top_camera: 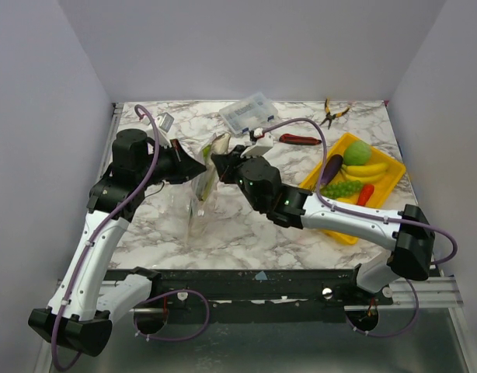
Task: Place the food in the zip-top bag and seal the zipper
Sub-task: Place the fake fish in the zipper food storage bag, then adjust the zipper food storage bag at the center of the board.
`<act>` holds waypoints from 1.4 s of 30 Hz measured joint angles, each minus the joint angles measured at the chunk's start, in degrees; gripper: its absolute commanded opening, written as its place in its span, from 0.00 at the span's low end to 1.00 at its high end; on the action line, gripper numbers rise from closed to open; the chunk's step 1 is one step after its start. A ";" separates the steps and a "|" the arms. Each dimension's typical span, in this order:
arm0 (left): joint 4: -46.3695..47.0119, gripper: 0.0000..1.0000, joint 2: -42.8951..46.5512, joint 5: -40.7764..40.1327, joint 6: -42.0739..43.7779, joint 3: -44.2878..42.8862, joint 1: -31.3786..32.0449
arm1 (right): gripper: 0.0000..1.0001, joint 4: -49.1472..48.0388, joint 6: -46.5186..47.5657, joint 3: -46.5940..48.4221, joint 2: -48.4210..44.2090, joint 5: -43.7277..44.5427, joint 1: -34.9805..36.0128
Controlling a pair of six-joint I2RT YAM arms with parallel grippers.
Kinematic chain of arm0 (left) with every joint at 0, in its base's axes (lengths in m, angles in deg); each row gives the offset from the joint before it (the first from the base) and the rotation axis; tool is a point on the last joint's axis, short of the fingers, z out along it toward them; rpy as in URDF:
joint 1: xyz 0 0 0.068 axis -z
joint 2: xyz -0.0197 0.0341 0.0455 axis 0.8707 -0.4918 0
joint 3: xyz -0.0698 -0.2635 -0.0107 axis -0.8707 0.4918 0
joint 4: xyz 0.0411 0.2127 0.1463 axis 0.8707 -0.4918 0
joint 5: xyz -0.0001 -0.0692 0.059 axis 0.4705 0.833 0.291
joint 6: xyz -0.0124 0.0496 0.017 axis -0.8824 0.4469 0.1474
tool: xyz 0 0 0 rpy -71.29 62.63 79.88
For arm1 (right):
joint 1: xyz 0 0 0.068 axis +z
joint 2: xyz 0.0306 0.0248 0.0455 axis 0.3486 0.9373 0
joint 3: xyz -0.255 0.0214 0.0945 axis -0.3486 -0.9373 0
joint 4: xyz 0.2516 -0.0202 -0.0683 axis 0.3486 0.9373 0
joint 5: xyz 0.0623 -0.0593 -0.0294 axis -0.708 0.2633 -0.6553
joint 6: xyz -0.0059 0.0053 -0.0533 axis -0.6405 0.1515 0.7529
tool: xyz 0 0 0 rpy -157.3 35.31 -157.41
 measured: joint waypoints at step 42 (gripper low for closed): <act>-1.51 0.00 -0.28 -5.57 -2.34 -2.80 0.00 | 0.51 30.77 -9.27 8.92 -3.72 -13.29 -1.07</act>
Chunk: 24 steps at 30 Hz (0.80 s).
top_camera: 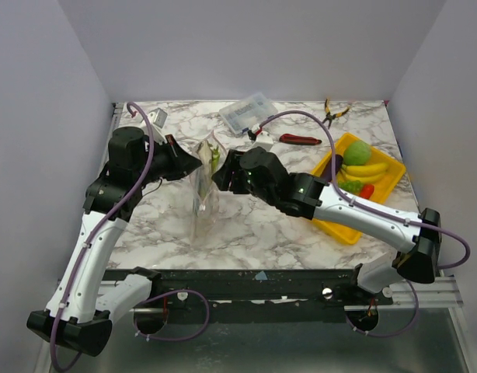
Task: Place the food in the zip-top bag and seal the zipper
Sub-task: Adjust the zipper food storage bag at the center of the board.
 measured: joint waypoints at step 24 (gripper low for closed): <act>-8.31 0.00 3.72 -18.82 2.19 -3.21 -0.02 | 0.00 4.35 4.07 9.25 1.33 -3.69 -1.27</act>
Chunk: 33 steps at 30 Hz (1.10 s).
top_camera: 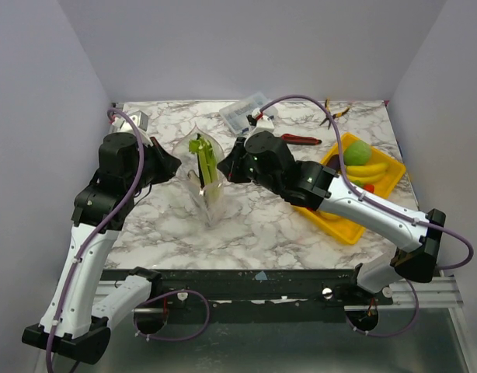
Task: Place the food in the zip-top bag and seal the zipper
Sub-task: Adjust the zipper food storage bag at the center of the board, then pick up the fake fruit from the bin.
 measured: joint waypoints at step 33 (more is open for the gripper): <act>6.64 0.00 -5.90 14.47 1.44 1.29 -0.04 | 0.72 8.46 7.21 -25.90 -19.82 3.23 -45.22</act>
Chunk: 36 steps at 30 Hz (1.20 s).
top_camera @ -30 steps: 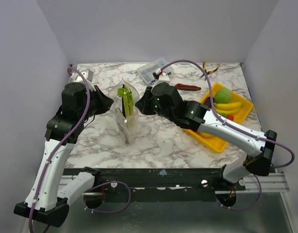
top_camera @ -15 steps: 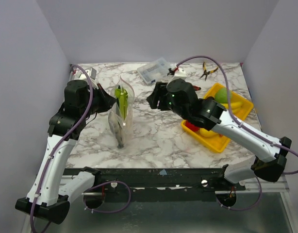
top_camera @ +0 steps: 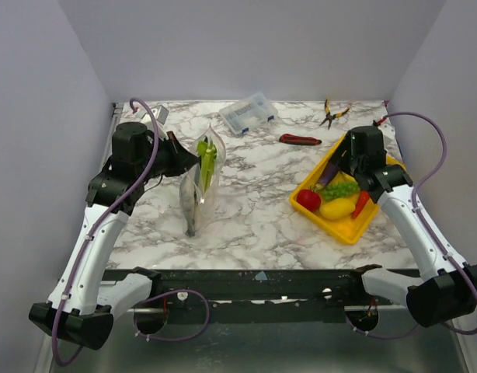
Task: Place the food in the zip-top bag and seal the zipper
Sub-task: Pick up the fake fruit from the bin.
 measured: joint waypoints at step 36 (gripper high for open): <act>3.48 0.00 -2.40 11.98 2.16 4.79 0.00 | 0.65 -17.64 -6.97 -4.04 27.82 -8.48 -31.76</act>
